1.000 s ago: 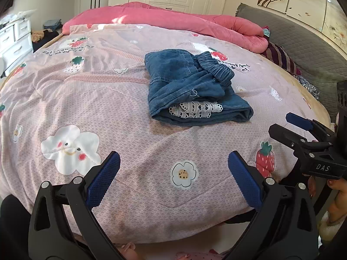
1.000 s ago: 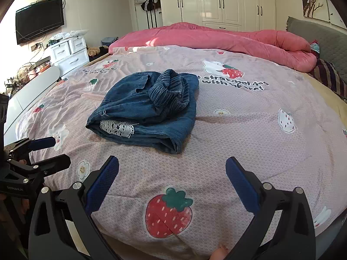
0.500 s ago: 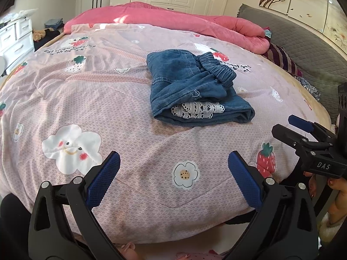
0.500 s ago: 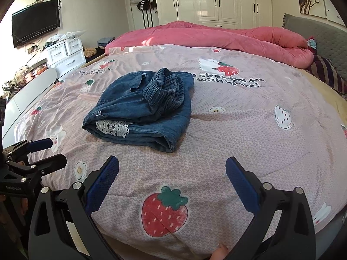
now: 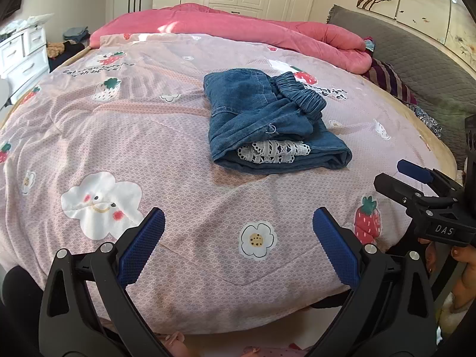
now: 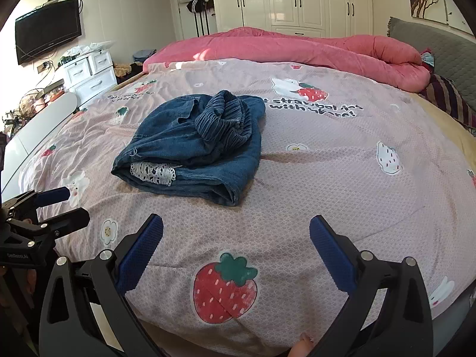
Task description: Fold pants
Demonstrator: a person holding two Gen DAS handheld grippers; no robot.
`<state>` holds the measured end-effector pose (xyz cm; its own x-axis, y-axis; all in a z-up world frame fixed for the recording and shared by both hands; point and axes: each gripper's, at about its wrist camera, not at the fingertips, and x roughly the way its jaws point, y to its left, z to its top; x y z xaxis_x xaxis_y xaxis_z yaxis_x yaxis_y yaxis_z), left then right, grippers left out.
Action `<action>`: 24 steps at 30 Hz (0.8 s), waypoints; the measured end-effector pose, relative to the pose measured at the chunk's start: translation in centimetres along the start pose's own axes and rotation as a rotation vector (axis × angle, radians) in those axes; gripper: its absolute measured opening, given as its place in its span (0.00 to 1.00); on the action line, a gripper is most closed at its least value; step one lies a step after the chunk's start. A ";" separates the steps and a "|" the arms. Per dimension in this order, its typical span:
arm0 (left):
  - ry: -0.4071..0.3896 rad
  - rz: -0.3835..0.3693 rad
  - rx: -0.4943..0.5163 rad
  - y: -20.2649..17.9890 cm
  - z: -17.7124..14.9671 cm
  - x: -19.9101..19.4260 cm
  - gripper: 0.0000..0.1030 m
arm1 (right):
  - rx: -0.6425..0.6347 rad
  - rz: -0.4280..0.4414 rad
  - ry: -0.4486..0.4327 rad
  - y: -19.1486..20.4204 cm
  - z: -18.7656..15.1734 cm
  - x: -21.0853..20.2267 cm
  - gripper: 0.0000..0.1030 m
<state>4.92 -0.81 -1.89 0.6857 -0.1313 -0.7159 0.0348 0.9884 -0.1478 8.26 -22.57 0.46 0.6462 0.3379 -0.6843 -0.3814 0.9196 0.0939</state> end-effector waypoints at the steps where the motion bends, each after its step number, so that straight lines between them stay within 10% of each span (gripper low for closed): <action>1: 0.001 -0.001 0.001 0.0 0.0 0.0 0.91 | 0.000 0.000 0.002 0.0 0.0 0.0 0.96; 24: -0.044 0.010 0.027 -1.0 -0.1 -0.7 0.91 | 0.012 -0.018 0.011 -0.1 -0.4 0.0 0.96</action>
<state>4.37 -1.75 -1.30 0.7172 -0.1185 -0.6867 0.0470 0.9914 -0.1220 8.08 -22.74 0.16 0.6454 0.3189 -0.6941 -0.3618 0.9279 0.0899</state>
